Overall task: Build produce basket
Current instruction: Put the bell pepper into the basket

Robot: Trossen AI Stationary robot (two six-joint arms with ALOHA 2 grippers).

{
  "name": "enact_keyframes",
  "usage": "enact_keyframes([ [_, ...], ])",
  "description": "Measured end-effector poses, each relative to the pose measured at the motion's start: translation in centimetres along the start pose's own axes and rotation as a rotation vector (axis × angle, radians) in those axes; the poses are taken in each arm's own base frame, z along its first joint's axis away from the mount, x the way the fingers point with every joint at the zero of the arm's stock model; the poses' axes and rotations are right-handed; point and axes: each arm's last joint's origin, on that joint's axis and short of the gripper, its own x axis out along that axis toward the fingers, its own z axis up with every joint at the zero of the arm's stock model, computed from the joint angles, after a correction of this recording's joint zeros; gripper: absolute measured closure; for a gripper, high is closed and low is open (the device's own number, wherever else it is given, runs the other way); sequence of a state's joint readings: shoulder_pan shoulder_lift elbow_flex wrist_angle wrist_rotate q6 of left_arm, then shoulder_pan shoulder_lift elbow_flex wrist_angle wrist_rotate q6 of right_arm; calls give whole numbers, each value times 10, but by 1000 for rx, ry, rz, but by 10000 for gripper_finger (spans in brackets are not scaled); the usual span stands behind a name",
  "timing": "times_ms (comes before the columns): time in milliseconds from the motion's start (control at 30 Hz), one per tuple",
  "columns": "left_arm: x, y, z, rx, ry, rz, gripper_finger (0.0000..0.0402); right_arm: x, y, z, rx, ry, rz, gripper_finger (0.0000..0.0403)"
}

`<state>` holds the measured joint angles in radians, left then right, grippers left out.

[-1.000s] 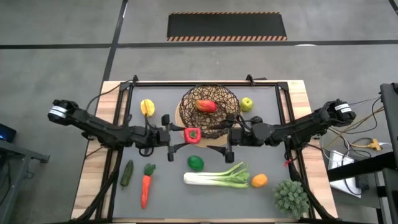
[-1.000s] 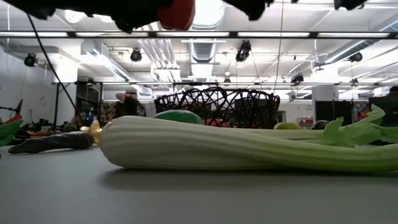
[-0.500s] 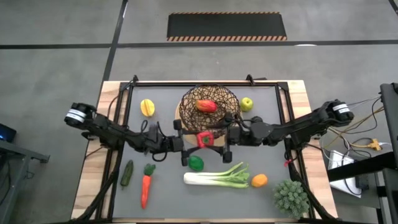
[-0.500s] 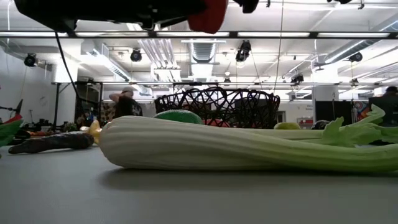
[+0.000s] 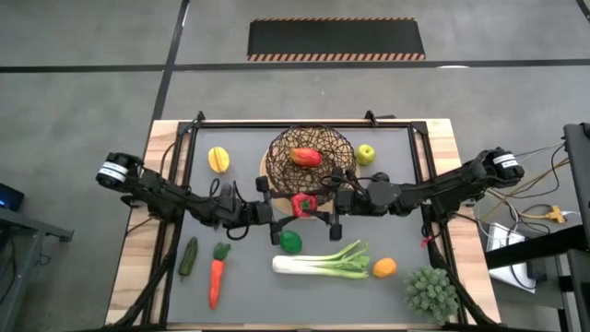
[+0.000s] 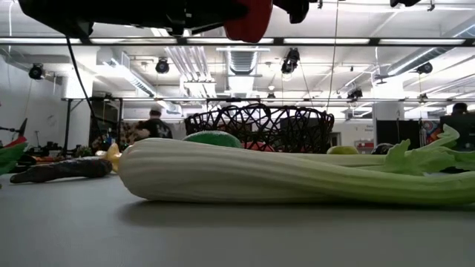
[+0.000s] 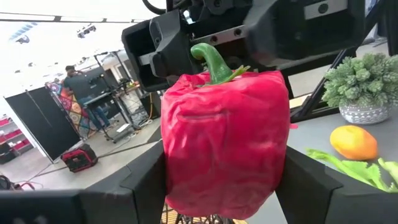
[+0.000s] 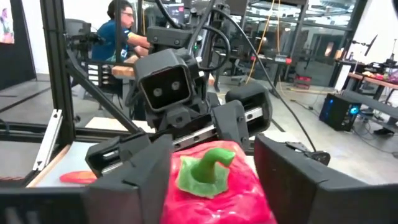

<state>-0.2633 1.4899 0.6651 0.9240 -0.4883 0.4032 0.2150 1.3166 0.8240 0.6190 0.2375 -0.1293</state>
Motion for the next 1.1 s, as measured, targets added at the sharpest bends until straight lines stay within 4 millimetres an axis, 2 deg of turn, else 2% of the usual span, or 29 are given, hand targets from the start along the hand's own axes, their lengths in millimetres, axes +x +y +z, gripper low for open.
enact_keyframes([
  [367, 1, 1, 0, 5, 5, 11, 165, 1, 1, -2, -31, 10, 8, 332],
  [567, 1, 1, 0, 5, 4, 13, 163, 1, 1, -2, -57, 11, 19, 381],
  [1100, 0, 1, 0, -3, 4, 10, 162, 1, 1, -2, -59, 14, 14, 387],
])
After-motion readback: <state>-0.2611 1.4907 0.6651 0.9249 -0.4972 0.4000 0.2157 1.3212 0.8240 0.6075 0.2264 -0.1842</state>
